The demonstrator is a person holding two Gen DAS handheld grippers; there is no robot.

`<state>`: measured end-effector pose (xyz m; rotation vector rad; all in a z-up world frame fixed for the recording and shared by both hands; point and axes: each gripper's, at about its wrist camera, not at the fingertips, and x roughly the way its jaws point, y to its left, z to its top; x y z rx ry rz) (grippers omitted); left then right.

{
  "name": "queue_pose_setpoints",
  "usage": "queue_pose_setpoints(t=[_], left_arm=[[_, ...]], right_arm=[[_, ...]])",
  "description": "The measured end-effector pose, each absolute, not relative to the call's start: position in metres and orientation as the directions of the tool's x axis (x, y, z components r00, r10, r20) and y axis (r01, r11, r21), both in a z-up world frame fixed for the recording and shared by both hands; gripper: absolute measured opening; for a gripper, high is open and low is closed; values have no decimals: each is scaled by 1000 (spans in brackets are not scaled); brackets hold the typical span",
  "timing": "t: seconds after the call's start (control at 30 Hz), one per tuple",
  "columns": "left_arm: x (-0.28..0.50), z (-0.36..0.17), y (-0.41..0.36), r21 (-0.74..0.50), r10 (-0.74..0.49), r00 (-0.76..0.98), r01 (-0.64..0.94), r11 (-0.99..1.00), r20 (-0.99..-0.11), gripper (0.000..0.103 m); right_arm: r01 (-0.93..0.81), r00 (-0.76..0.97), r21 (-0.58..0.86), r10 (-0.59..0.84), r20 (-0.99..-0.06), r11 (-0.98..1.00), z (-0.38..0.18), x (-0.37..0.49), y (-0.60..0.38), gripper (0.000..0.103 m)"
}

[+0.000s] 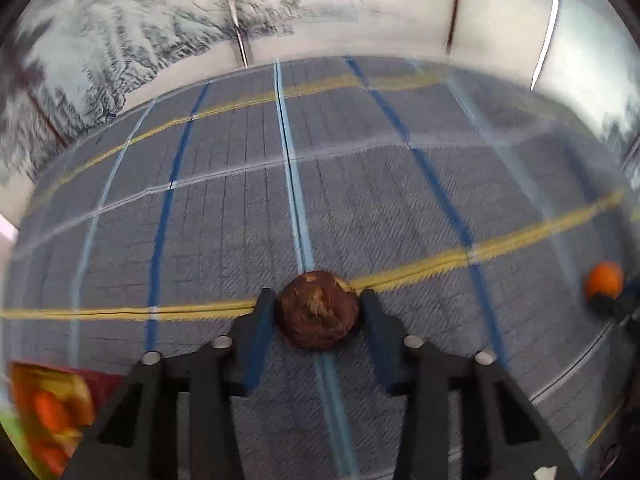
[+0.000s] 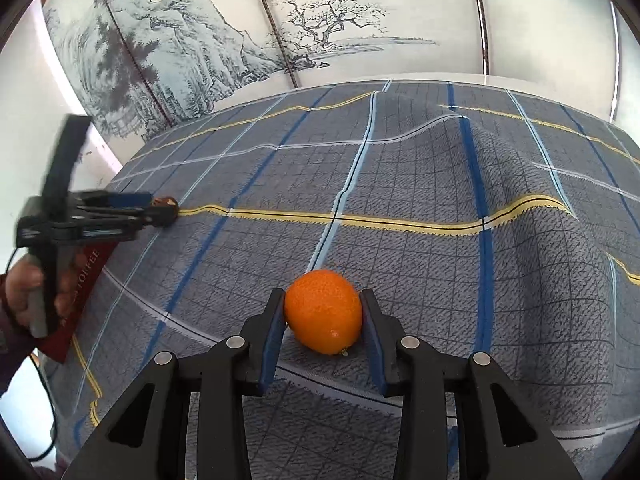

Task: Organize fruits
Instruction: 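Grasp the dark brown fruit on the table with the left tool, then carry the dark brown fruit into the tin and open the left tool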

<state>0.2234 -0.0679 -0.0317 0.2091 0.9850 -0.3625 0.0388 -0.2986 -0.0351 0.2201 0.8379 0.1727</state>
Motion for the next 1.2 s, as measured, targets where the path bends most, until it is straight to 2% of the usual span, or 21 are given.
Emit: queue_pose_setpoints(t=[0.1, 0.17, 0.37, 0.67, 1.2], left_arm=[[218, -32, -71, 17, -186, 502, 372, 928, -845, 37], [203, -26, -73, -26, -217, 488, 369, 929, -846, 37], [120, 9, -75, -60, -284, 559, 384, 921, -779, 37], [39, 37, -54, -28, -264, 627, 361, 932, -733, 37], [6, 32, 10, 8, -180, 685, 262, 965, -706, 37]], right_arm=[[-60, 658, 275, 246, -712, 959, -36, 40, -301, 38], [-59, 658, 272, 242, -714, 961, -37, 41, -300, 38], [-55, 657, 255, 228, -719, 965, -37, 43, -300, 38], [-54, 655, 198, 184, -733, 979, -36, 44, -291, 38], [-49, 652, 86, 98, -752, 995, -37, 44, -274, 38]])
